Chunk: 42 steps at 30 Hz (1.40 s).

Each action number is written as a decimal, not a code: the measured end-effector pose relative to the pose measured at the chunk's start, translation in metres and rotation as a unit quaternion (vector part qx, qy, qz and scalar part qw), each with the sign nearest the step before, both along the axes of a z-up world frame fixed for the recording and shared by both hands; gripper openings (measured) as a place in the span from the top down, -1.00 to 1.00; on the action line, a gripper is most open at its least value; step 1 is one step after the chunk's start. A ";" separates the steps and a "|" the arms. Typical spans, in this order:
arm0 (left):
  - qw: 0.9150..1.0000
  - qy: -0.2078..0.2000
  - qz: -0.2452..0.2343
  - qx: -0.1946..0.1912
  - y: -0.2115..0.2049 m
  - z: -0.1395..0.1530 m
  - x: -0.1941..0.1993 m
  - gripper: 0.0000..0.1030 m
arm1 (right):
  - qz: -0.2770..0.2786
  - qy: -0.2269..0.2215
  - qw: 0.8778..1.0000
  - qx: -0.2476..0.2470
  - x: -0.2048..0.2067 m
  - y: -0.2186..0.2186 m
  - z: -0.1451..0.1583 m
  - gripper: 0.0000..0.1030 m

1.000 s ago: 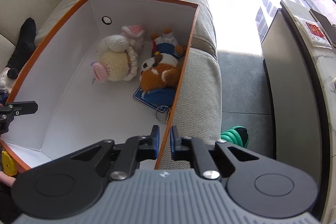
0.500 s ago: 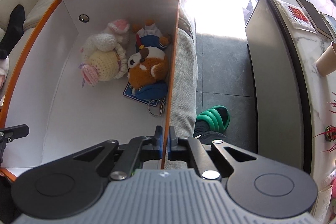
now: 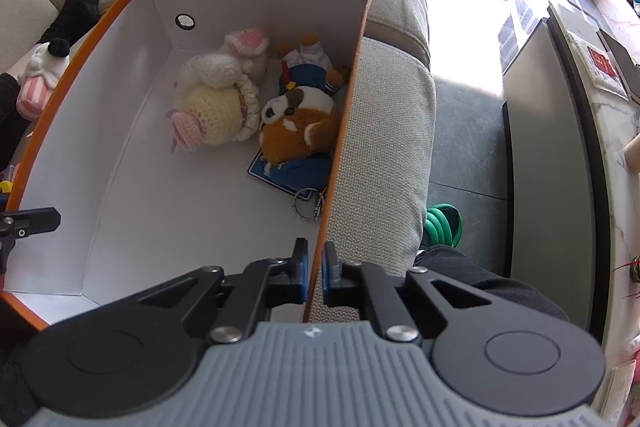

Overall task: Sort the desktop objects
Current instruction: 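Withdraw both tools from the box back toward the remaining items, then grasp the white-and-black plush puppy in the striped cup with the left tool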

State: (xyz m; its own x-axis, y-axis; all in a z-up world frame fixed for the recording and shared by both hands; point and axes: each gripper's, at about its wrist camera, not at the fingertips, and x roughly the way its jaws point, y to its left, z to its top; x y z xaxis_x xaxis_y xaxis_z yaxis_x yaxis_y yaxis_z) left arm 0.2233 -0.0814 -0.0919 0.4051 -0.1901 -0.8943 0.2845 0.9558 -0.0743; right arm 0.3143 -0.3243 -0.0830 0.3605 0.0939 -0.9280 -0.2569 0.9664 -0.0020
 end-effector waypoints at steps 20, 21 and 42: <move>0.995 -0.054 0.003 -0.083 0.053 0.044 -0.031 0.44 | 0.043 -0.083 0.995 -0.036 -0.014 0.016 0.040 0.37; 0.995 -0.062 0.012 -0.081 0.060 0.048 -0.032 0.44 | 0.054 -0.099 0.993 -0.030 -0.015 0.021 0.046 0.34; 0.980 -0.077 0.182 -0.039 0.188 0.028 0.040 -0.27 | 0.262 -0.097 0.959 0.037 0.035 0.242 0.039 0.35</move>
State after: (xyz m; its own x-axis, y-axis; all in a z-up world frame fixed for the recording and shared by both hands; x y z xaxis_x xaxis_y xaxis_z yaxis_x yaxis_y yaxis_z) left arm 0.2629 0.1069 -0.0643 0.5871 -0.0739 -0.8062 -0.0607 0.9890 -0.1348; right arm 0.3488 -0.0818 -0.0437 0.4111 0.3720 -0.8322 -0.7093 0.7039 -0.0358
